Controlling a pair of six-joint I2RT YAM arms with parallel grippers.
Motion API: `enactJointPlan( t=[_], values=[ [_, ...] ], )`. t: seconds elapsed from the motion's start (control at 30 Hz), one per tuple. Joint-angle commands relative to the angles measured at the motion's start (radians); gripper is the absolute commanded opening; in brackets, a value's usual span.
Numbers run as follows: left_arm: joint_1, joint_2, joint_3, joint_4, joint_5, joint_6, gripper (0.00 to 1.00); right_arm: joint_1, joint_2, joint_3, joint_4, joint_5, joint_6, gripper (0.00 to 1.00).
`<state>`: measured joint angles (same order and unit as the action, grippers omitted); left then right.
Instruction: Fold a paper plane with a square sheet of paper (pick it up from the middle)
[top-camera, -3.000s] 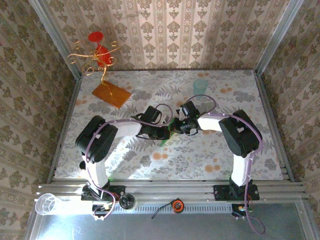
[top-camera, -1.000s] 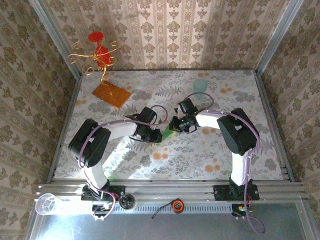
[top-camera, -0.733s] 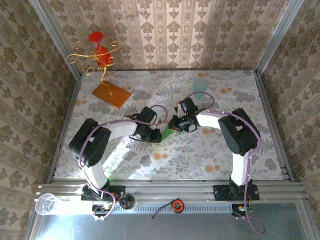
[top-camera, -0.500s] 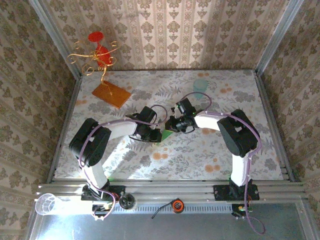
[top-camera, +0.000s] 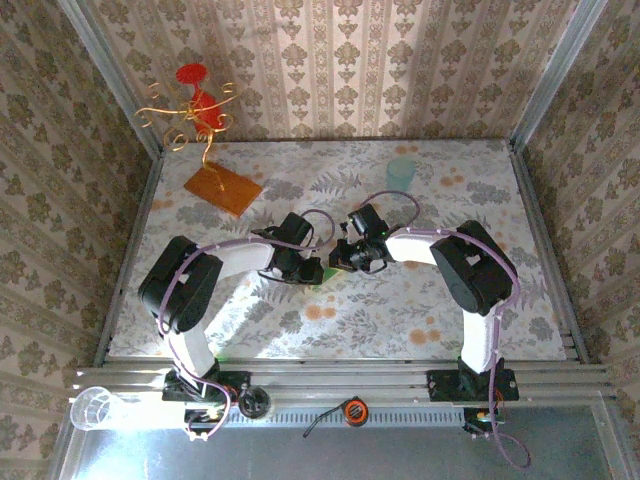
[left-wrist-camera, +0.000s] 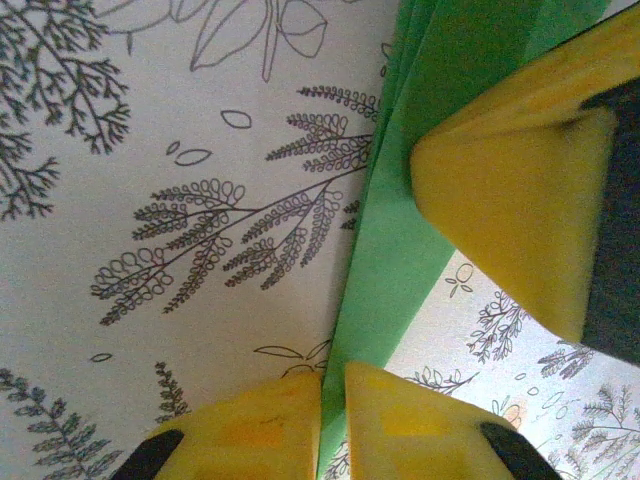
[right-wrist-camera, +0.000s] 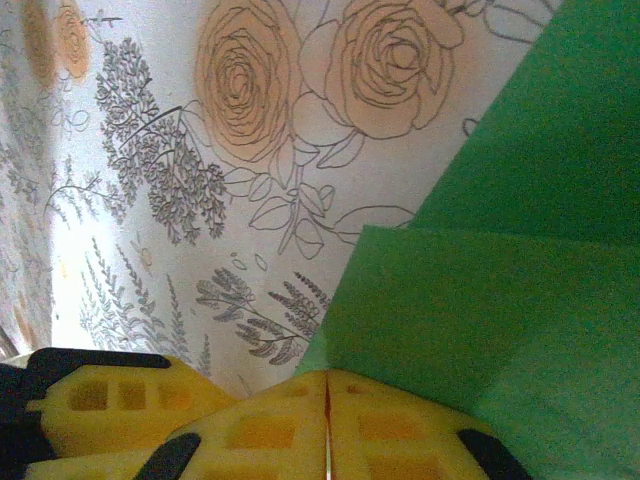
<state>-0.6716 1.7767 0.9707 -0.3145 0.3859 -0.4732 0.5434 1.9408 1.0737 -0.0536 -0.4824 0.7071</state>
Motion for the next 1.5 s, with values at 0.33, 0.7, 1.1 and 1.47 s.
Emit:
enactJointPlan(
  t=[0.33,0.7,1.1,1.47],
  values=[
    [-0.004,-0.011,-0.012,0.001,0.006,0.03,0.16,-0.013,0.07,-0.004,-0.063,0.048,-0.047,0.09],
    [-0.01,-0.149,-0.054,0.105,-0.046,-0.074,0.26,-0.017,0.062,-0.03,-0.047,0.046,-0.036,0.09],
    [-0.018,-0.039,-0.09,0.3,0.104,-0.202,0.07,-0.02,0.061,-0.032,-0.041,0.038,-0.02,0.06],
    [-0.002,-0.046,-0.117,0.273,0.087,-0.182,0.0,-0.023,0.064,-0.032,-0.036,0.037,-0.011,0.05]
  ],
)
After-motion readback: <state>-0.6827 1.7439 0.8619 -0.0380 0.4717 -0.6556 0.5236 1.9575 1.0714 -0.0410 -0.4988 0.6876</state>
